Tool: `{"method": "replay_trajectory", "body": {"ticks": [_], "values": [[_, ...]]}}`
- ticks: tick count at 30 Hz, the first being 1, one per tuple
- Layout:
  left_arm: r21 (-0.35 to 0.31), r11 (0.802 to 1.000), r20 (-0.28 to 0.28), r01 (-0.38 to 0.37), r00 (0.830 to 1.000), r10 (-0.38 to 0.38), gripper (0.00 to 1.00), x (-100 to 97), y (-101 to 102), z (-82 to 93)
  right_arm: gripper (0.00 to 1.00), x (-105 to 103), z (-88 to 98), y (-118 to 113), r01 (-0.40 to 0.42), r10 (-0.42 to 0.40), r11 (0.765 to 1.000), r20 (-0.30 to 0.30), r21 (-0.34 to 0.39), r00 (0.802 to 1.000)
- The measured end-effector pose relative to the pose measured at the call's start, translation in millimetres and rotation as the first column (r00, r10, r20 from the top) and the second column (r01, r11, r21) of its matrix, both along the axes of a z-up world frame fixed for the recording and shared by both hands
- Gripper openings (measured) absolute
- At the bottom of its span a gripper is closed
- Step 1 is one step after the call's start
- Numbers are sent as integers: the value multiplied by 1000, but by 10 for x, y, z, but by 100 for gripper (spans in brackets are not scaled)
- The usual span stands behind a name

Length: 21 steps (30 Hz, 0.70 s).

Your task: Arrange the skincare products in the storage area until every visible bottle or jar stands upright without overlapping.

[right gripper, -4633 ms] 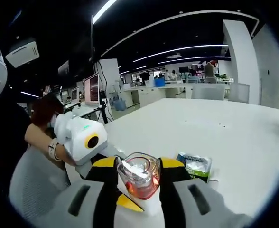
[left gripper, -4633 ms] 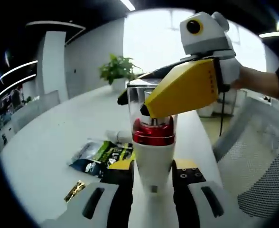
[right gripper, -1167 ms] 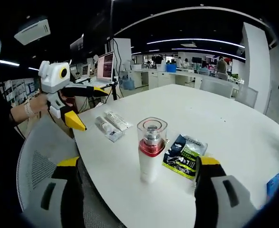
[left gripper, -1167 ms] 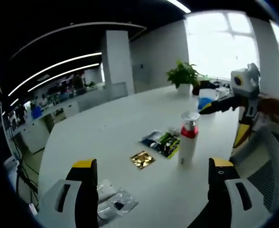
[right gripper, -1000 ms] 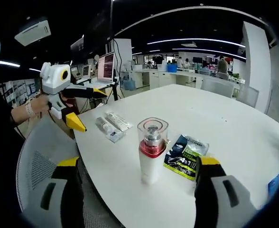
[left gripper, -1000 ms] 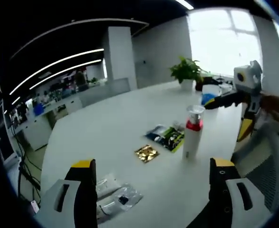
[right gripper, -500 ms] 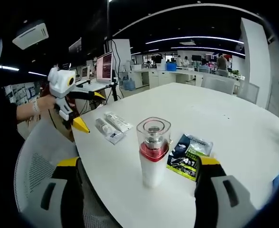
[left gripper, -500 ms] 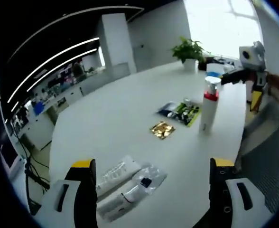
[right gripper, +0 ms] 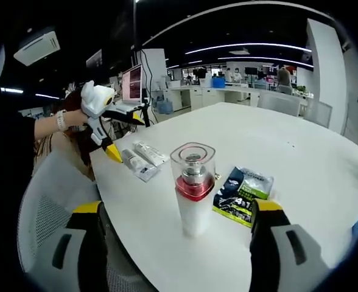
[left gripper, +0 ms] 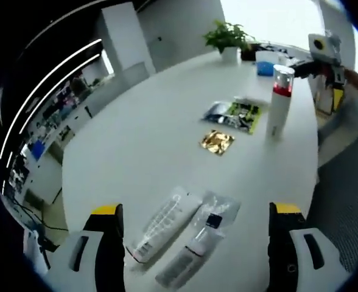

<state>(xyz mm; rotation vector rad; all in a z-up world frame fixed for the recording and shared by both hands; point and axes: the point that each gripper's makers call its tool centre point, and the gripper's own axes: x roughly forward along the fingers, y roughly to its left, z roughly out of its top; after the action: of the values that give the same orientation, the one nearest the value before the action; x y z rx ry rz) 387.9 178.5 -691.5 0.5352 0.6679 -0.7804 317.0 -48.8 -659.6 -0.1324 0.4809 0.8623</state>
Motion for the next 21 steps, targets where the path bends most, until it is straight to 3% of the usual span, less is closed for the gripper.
{"method": "replay_trajectory", "body": {"ticks": [4, 6, 12, 15, 19, 21], "values": [[52, 997, -34, 50, 998, -49, 94, 66, 24, -63, 99, 14, 3, -42, 14, -14, 1000, 0, 5, 1000], [62, 995, -65, 79, 995, -75, 88, 56, 35, -89, 99, 19, -4, -59, 16, -16, 1000, -3, 4, 1000], [99, 987, -76, 127, 990, -120, 77, 180, 93, -98, 99, 32, -34, -112, 25, -25, 1000, -9, -10, 1000], [98, 983, -99, 155, 984, -145, 69, 220, 98, -109, 99, 31, -41, -117, 30, -30, 1000, -13, -6, 999], [99, 976, -137, 192, 975, -178, 68, 245, 107, -163, 99, 30, -64, -128, 38, -38, 999, -21, -5, 999], [110, 974, -155, 197, 972, -179, 60, 256, 128, -198, 99, 35, -71, -141, 46, -46, 999, -25, -5, 999]]}}
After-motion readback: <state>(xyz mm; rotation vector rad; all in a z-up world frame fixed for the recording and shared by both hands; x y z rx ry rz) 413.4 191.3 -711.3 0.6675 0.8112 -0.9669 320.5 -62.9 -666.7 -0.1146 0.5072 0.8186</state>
